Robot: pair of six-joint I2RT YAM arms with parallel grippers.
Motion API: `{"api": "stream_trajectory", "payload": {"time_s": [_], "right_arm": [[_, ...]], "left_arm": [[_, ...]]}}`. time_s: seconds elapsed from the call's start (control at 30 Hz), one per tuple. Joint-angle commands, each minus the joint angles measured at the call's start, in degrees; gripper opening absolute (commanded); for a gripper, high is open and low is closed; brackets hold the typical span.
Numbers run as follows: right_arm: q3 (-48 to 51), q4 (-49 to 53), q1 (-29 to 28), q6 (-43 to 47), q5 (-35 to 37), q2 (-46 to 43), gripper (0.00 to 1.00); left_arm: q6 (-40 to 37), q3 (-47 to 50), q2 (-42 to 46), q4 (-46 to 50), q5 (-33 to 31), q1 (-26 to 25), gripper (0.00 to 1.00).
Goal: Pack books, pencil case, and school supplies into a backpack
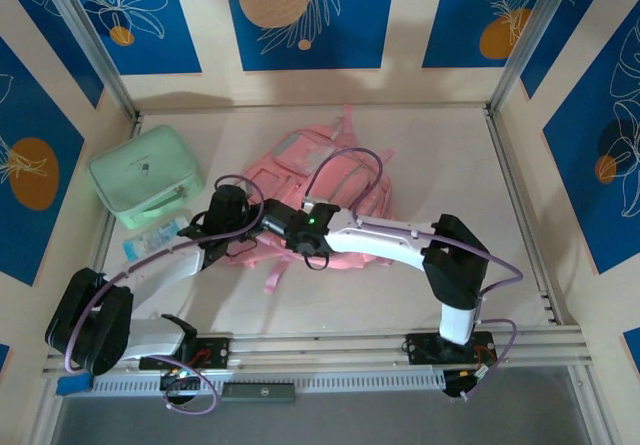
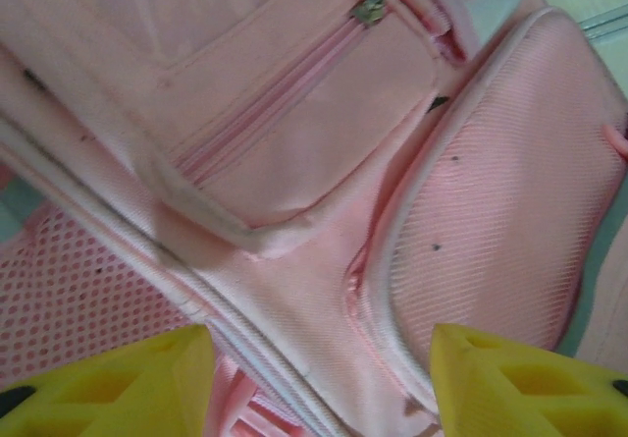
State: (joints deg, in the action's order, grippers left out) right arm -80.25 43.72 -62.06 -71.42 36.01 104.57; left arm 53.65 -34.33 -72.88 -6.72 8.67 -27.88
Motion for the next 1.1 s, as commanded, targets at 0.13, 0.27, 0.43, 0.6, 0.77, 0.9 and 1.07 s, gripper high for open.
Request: {"api": "stream_trajectory", "payload": {"time_s": [0.13, 0.27, 0.43, 0.6, 0.77, 0.9, 1.07], "right_arm": [[-1.97, -0.68, 2.22, -4.0, 2.23, 3.15, 0.39], [-2.18, -3.54, 2.66, -1.29, 1.69, 4.71, 0.35], [-3.65, -0.98, 2.62, -0.27, 3.07, 5.6, 0.24], [-2.18, -0.74, 2.56, 0.85, 4.2, 3.83, 0.12], [-1.09, -0.04, 1.67, 5.04, 6.39, 1.93, 0.03], [0.86, 0.28, 0.4, 11.71, 7.23, -0.58, 0.0], [6.48, 2.23, 0.88, 17.12, 6.88, -6.22, 0.0]], "left_arm": [[3.26, 3.99, -0.54, -6.01, 2.07, 0.56, 0.59], [6.52, 7.01, -2.3, -12.06, 2.87, -0.22, 0.57], [7.39, 7.11, -5.43, -13.85, 2.09, -0.64, 0.57], [7.48, 6.52, -8.07, -14.83, 1.09, -0.69, 0.56], [4.98, 5.24, -10.31, -11.36, -2.83, -0.35, 0.56], [3.02, 4.17, -11.68, -10.93, -5.22, -0.25, 0.56], [0.1, 0.68, -14.82, -7.78, -5.79, 1.35, 0.55]]}}
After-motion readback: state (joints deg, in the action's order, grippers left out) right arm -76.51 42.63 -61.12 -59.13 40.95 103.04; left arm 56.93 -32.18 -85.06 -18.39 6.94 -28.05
